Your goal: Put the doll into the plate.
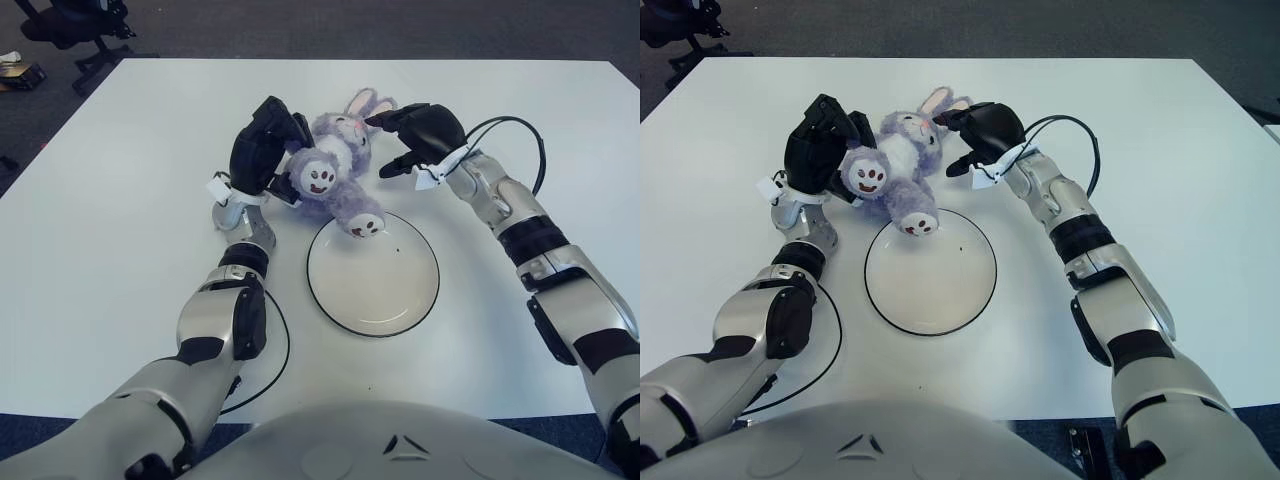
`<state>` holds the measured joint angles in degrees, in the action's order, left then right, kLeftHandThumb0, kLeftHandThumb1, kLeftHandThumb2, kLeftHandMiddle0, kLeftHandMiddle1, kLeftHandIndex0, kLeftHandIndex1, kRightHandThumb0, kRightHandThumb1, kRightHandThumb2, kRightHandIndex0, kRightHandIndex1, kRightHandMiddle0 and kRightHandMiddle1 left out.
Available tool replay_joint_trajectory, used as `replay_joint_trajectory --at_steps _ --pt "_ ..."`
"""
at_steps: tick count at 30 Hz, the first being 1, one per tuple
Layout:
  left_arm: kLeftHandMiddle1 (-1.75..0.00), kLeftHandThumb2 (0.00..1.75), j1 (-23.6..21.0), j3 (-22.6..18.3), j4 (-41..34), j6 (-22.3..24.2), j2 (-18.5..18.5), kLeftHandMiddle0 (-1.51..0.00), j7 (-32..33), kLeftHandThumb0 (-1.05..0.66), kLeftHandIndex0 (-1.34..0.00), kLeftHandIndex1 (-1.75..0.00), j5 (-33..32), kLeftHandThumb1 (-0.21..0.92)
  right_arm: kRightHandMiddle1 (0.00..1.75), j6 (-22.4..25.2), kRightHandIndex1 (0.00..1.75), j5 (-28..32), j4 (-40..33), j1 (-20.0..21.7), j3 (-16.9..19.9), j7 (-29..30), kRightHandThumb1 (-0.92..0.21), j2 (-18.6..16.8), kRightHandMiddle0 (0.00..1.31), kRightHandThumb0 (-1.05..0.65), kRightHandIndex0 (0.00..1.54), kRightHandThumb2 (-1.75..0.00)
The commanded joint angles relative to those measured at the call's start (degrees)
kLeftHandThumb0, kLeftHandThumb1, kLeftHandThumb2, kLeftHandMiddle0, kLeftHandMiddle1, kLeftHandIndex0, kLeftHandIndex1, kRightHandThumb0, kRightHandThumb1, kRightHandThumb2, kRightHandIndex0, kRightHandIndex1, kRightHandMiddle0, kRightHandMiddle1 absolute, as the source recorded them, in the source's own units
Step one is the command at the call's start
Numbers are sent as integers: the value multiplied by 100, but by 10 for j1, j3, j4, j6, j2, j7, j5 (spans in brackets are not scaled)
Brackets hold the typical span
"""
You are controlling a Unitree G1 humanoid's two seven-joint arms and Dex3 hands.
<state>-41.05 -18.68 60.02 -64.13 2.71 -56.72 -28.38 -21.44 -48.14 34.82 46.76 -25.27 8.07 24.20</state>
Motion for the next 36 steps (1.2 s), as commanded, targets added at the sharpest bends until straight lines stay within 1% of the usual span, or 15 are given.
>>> replay_joint_trajectory --at_steps 1,3,8,14,20,28,30,32,36 --pt "-175 149 40 4 11 -10 16 -71 8 0 -50 -173 9 17 2 34 0 -24 -8 21 -8 10 -85 -7 52 -60 57 0" --pt "-175 149 43 6 9 -16 17 -70 14 0 -50 -174 15 17 2 52 0 -36 -12 30 -11 16 -85 -15 51 -60 56 0" --pt "-175 148 46 10 8 -26 16 -70 33 0 -50 -174 30 18 1 68 0 -38 -15 39 -14 11 -84 -22 51 -58 55 0" --pt "-175 148 47 14 7 -27 15 -70 43 0 -49 -174 36 18 1 73 0 -36 -17 40 -18 11 -83 -22 51 -58 54 0" --pt "-175 148 49 19 5 -27 16 -70 50 0 -49 -175 42 18 1 81 0 -37 23 81 -29 4 -82 -45 50 -55 51 0" --pt "-175 148 50 22 4 -26 16 -70 54 0 -49 -175 43 18 0 79 0 -34 38 90 -36 10 -81 -48 50 -53 50 0" --pt "-175 147 51 25 3 -29 19 -69 53 0 -48 -175 43 19 0 71 0 -37 82 114 -50 11 -81 -62 50 -53 50 0" --pt "-175 146 53 26 2 -31 21 -69 53 0 -48 -175 43 20 0 65 0 -39 110 129 -58 14 -80 -71 49 -53 50 0" --pt "-175 145 53 28 1 -32 22 -68 53 0 -47 -175 42 21 0 60 0 -35 135 145 -64 22 -80 -76 49 -52 50 0"
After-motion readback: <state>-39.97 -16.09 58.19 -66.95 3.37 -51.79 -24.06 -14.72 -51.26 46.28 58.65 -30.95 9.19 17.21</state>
